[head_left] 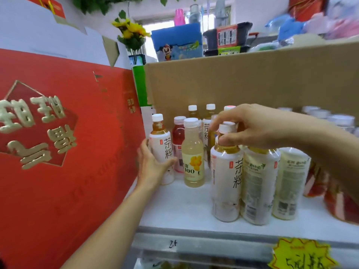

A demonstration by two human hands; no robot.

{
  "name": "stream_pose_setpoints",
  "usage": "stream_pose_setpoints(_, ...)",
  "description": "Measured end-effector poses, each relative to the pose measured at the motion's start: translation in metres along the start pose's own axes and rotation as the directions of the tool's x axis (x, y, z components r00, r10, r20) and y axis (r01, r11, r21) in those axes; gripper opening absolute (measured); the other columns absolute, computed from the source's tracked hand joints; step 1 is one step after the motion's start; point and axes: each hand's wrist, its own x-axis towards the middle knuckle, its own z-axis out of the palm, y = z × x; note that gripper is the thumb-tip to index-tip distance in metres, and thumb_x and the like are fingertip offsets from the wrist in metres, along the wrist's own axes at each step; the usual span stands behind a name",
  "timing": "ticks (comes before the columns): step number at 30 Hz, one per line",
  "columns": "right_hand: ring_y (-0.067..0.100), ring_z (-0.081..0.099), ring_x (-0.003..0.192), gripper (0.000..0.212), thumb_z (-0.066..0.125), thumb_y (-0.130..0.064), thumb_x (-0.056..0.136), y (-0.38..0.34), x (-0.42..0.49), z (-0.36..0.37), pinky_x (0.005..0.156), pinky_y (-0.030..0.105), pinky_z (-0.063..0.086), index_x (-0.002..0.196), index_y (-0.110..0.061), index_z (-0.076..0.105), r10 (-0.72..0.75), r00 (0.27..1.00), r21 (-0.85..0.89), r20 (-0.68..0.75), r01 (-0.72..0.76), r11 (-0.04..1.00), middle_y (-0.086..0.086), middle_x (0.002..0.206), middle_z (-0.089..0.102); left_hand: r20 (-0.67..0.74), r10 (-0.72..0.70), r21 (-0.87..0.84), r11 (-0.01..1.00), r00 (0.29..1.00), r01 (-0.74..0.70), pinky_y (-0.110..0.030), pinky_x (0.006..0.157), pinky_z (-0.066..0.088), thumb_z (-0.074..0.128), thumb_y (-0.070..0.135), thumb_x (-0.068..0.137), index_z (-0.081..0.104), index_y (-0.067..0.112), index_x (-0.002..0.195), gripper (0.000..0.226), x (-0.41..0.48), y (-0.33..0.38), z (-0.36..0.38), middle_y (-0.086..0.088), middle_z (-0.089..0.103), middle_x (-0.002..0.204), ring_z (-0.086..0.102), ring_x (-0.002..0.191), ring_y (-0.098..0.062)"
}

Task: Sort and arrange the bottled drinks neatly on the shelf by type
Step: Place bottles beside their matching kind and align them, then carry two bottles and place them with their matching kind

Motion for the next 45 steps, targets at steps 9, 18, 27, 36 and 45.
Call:
stream_pose_setpoints(9, 0.004, 0.062, 0.068, 0.026, 0.069, -0.042, 0.087, -0.002, 0.001, 0.001, 0.072, 0.034, 0.056, 0.113, -0.047, 0.066, 0.037, 0.998, -0.008, -0.046, -0.037, 0.999, -0.016, 0.069, 0.062, 0.222, 0.196, -0.127, 0.977, 0.955, -0.171, -0.037, 0.115, 0.035, 0.06, 0.038, 0.097, 0.019, 0.022, 0.155, 0.074, 0.005, 0.1, 0.023, -0.001, 0.032, 0.157, 0.035, 0.141, -0.015)
stream_pose_setpoints(18, 0.003, 0.059, 0.085, 0.036, 0.064, -0.045, 0.09, -0.005, 0.0, 0.006, 0.083, 0.037, 0.053, 0.125, -0.049, 0.058, 0.051, 0.998, -0.104, -0.028, -0.054, 0.993, -0.019, 0.096, 0.057, 0.323, 0.155, -0.102, 0.986, 0.934, -0.129, -0.04, 0.101, 0.048, 0.052, 0.037, 0.101, 0.03, 0.025, 0.147, 0.052, 0.002, 0.089, 0.008, -0.002, 0.059, 0.134, 0.057, 0.119, -0.021)
stream_pose_setpoints(27, 0.009, 0.063, 0.097, 0.03, 0.069, -0.022, 0.092, -0.041, -0.02, 0.052, 0.088, 0.03, 0.053, 0.121, -0.018, 0.068, -0.177, 0.748, 0.055, -0.639, 0.275, 0.96, -0.007, 0.108, 0.069, 0.254, 0.206, -0.182, 0.97, 0.945, -0.162, -0.044, 0.095, 0.051, 0.06, 0.035, 0.098, 0.045, 0.034, 0.126, 0.032, -0.023, 0.074, -0.048, 0.008, 0.063, 0.111, 0.062, 0.105, -0.014)
stream_pose_setpoints(36, -0.01, 0.058, 0.09, 0.071, 0.083, -0.038, 0.075, -0.065, -0.012, 0.147, 0.066, 0.008, 0.047, 0.13, -0.033, 0.037, 0.186, 0.956, 0.636, -0.227, 0.001, 0.772, -0.023, 0.102, 0.057, 0.222, 0.23, -0.438, 0.892, 0.947, -0.113, -0.038, 0.079, 0.056, 0.066, 0.032, 0.095, 0.058, 0.025, 0.118, 0.025, -0.031, 0.1, -0.075, 0.0, 0.072, 0.102, 0.07, 0.095, -0.018)
stream_pose_setpoints(45, -0.007, 0.063, 0.085, 0.054, 0.082, -0.038, 0.072, -0.055, -0.054, 0.132, 0.065, 0.007, 0.048, 0.116, -0.032, 0.05, 0.332, 0.86, 0.703, -0.387, 0.043, 0.71, -0.013, 0.097, 0.065, 0.29, 0.292, -0.096, 0.956, 0.911, -0.276, -0.043, 0.104, 0.047, 0.046, 0.038, 0.102, 0.053, 0.017, 0.137, 0.041, 0.04, 0.126, -0.038, -0.006, 0.063, 0.131, 0.059, 0.119, -0.022)
